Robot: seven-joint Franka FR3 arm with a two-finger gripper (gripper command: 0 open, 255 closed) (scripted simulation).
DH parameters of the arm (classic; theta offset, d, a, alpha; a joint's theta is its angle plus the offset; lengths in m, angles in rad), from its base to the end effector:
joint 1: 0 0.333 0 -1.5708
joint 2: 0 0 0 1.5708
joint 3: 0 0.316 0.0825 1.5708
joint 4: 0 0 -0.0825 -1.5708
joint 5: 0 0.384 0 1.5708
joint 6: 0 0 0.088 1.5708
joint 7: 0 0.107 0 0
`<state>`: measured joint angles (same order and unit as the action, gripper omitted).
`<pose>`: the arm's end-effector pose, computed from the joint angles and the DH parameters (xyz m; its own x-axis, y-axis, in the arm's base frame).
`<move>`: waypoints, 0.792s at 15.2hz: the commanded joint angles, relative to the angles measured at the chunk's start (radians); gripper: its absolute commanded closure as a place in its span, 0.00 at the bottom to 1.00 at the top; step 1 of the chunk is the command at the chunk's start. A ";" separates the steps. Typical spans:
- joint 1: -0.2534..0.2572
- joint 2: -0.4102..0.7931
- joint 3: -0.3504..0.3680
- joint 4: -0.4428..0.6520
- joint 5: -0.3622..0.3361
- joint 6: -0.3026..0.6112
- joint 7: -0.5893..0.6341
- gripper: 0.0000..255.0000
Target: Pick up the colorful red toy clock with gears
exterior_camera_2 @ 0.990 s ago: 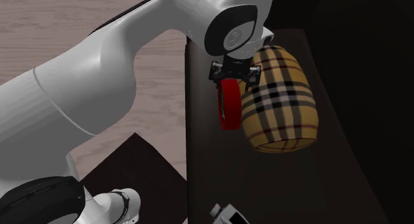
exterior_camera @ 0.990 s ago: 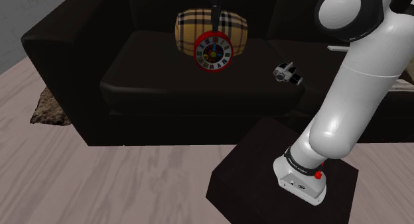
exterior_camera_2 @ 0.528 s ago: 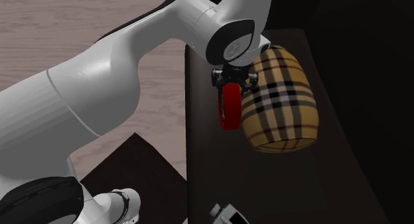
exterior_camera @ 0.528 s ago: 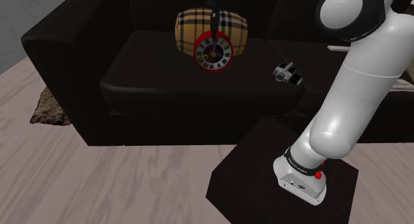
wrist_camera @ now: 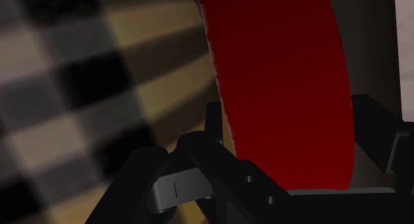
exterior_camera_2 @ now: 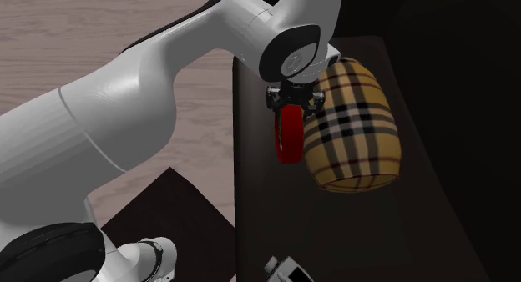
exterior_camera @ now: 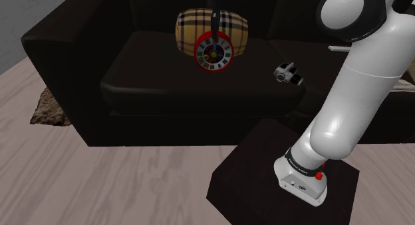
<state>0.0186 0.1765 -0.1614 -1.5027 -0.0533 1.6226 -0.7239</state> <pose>0.6028 -0.0842 0.5598 0.8295 0.5504 -0.0945 0.5547 -0.8317 0.0247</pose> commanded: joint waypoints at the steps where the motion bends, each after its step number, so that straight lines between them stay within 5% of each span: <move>1: 0.000 0.000 0.000 -0.001 0.000 -0.001 0.001 1.00; 12: -0.005 0.042 -0.002 0.205 0.006 -0.166 -0.014 1.00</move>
<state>0.0132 0.2105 -0.1641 -1.3231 -0.0485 1.4728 -0.7379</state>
